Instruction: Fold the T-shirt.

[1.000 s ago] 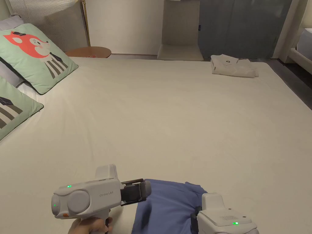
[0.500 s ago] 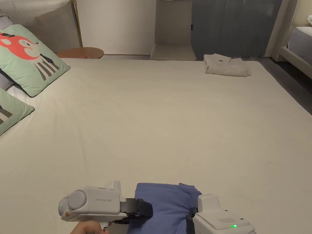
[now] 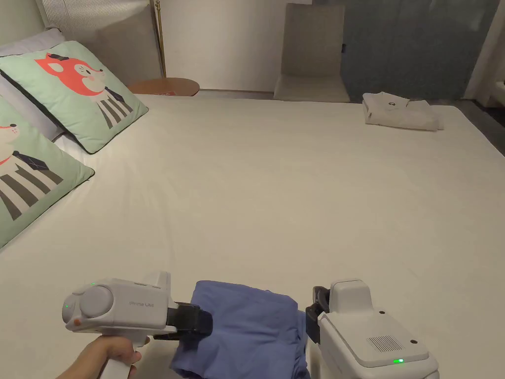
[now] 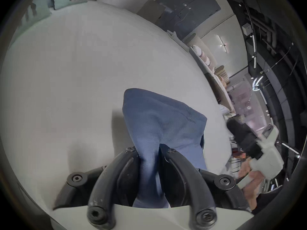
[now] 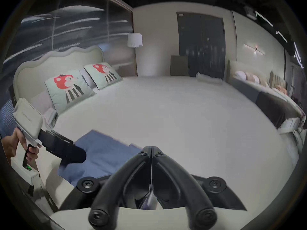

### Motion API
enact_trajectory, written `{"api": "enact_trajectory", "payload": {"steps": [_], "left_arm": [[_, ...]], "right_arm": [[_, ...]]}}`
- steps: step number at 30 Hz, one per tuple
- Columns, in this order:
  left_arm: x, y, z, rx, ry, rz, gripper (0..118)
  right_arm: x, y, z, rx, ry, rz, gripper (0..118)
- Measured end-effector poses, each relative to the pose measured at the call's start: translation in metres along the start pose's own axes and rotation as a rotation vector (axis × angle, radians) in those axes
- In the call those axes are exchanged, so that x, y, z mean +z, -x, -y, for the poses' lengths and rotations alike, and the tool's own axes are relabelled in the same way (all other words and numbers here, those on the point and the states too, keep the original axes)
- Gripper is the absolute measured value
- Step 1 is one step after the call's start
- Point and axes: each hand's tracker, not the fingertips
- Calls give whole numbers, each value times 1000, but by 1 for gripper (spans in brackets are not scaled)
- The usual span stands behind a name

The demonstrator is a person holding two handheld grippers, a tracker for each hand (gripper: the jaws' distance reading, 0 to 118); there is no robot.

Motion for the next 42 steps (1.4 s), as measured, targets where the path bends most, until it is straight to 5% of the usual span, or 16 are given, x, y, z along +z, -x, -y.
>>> {"api": "enact_trajectory", "payload": {"steps": [11, 21, 23, 24, 26, 28, 34, 42], "left_arm": [[120, 153, -49, 15, -54, -336, 15], [181, 257, -73, 115, -59, -570, 16], [185, 267, -74, 112, -72, -573, 26], [185, 268, -75, 106, -79, -573, 48], [183, 259, -75, 106, -113, -603, 93], [182, 242, -75, 106, -153, -632, 107], [198, 165, -79, 38, -366, -641, 109], [185, -7, -49, -299, -728, -736, 102]], "right_arm": [[-5, 86, -64, 43, -174, -61, 1], [-53, 120, -71, 56, -183, -112, 1], [-59, 120, -72, 68, -180, -113, 1], [-64, 117, -71, 71, -180, -113, 1], [-64, 112, -71, 74, -176, -109, 1], [-58, 106, -73, 70, -178, -98, 1], [-32, 78, -82, 61, -222, -66, 1], [40, 33, -106, 61, -360, 10, 1]]}}
